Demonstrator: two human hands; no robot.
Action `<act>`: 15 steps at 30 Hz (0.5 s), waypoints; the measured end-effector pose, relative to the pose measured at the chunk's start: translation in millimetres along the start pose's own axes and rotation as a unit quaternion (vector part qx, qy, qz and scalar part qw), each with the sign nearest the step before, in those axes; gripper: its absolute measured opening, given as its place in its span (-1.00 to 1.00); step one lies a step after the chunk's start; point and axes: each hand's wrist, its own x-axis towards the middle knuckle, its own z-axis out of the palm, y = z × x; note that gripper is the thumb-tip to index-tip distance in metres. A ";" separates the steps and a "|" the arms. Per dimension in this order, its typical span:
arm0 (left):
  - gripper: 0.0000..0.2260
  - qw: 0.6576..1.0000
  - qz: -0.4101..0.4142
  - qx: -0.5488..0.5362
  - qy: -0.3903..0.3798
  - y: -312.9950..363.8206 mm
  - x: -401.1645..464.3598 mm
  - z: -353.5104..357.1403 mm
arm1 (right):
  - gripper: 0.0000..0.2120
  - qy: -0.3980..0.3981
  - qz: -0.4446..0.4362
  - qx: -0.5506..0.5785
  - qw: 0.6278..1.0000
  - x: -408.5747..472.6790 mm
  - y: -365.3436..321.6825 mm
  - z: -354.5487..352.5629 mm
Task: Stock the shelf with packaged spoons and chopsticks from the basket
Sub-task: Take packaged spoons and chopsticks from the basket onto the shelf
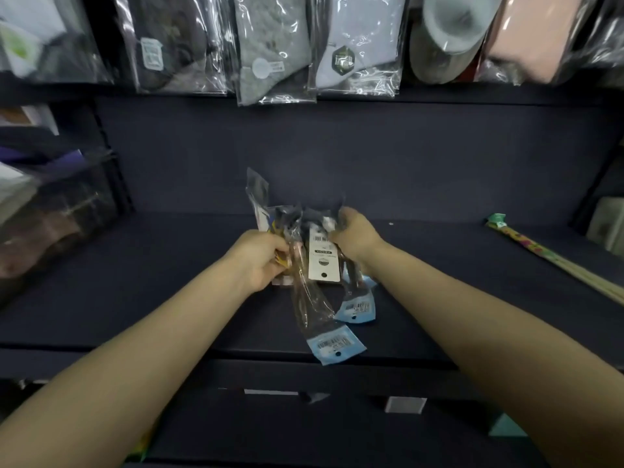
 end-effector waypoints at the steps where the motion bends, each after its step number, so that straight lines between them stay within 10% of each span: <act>1: -0.74 1.000 0.005 -0.002 0.002 0.4 0.9 -4.2 | -0.73 0.000 -0.006 -0.049 0.999 1.6 1.4 2.5; 10: -0.83 0.999 0.030 0.009 -0.037 6.8 -5.8 -18.6 | -0.66 -0.003 0.011 -0.335 0.942 2.0 -7.1 -0.3; 15: -0.87 0.998 0.045 -0.005 -0.053 6.9 -7.1 -1.9 | -0.87 -0.075 0.022 0.070 0.994 -11.4 -26.0 -17.0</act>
